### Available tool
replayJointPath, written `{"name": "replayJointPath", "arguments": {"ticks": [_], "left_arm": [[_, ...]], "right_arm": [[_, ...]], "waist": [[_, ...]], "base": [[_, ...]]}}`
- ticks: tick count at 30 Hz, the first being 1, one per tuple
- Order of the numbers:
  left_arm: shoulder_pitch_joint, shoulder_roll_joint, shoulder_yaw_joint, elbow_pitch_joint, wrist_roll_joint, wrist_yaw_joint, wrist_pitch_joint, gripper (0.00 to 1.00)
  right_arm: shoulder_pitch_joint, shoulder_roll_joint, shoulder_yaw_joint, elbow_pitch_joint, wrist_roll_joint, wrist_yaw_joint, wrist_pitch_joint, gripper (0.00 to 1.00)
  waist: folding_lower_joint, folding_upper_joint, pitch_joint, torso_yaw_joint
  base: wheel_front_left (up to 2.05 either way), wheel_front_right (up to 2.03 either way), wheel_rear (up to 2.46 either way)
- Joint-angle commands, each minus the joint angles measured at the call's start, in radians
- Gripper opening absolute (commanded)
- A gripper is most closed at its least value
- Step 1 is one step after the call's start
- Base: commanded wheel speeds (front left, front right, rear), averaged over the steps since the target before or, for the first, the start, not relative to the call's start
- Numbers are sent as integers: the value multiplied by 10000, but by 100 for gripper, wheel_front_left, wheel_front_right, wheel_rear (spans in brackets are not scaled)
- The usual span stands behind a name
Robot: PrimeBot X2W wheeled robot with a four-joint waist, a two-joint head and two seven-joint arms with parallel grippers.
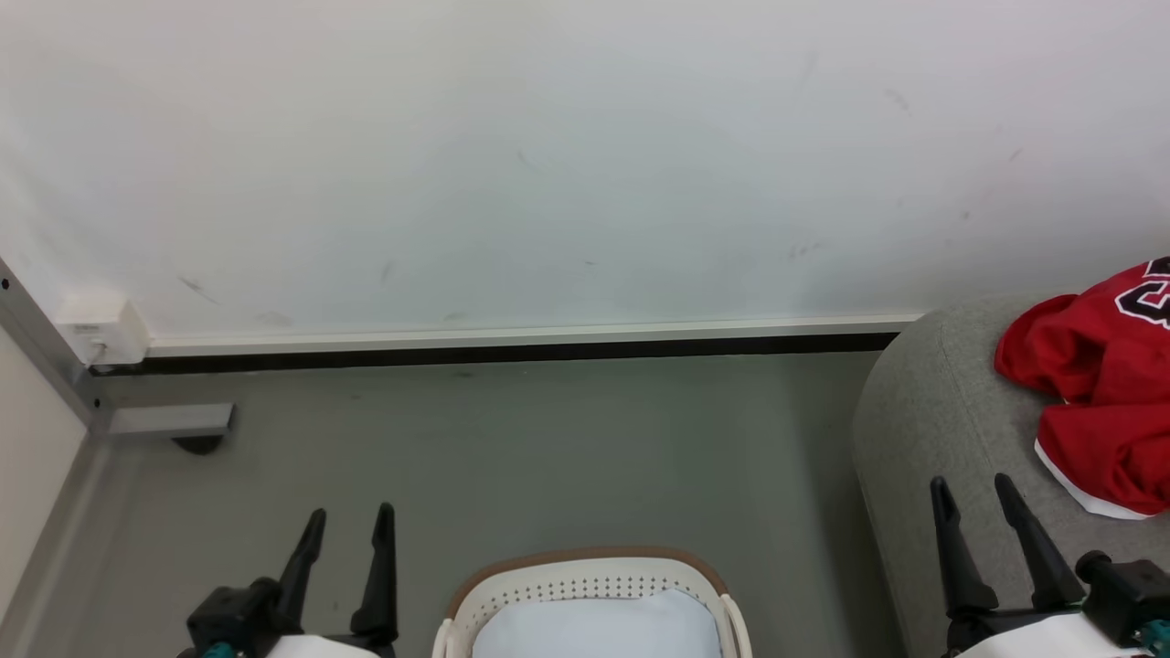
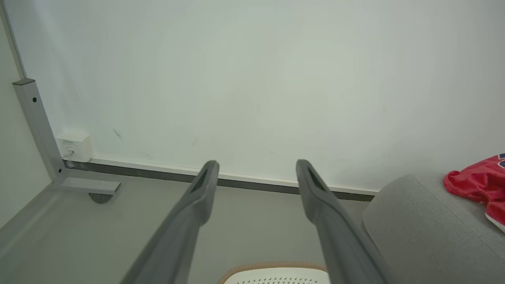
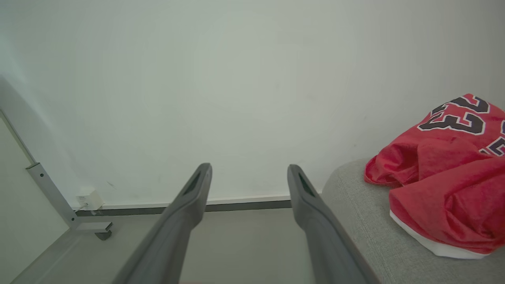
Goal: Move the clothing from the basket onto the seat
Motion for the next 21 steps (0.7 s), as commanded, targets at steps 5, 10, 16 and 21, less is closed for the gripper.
{"name": "replayJointPath", "arguments": {"ticks": [5, 10, 16, 21], "left_arm": [[30, -32, 58, -40, 348, -120, -1, 100], [-20, -49, 40, -84, 329, -184, -1, 100], [7, -51, -20, -57, 154, -123, -3, 100], [12, -51, -39, -49, 118, -73, -1, 100]], "right_arm": [[-207, 110, 152, 503, -213, -23, -25, 100], [-311, 104, 221, 750, -225, -23, -26, 100], [-393, 120, 360, 859, -152, -23, -26, 100], [-407, 88, 422, 876, -80, -23, -27, 100]], "waist": [[1, -1, -15, -36], [1, -1, -20, -24], [1, -1, -7, -46], [1, -1, 7, -66]], "base": [[0, 0, 0], [0, 0, 0], [0, 0, 0], [0, 0, 0]]}}
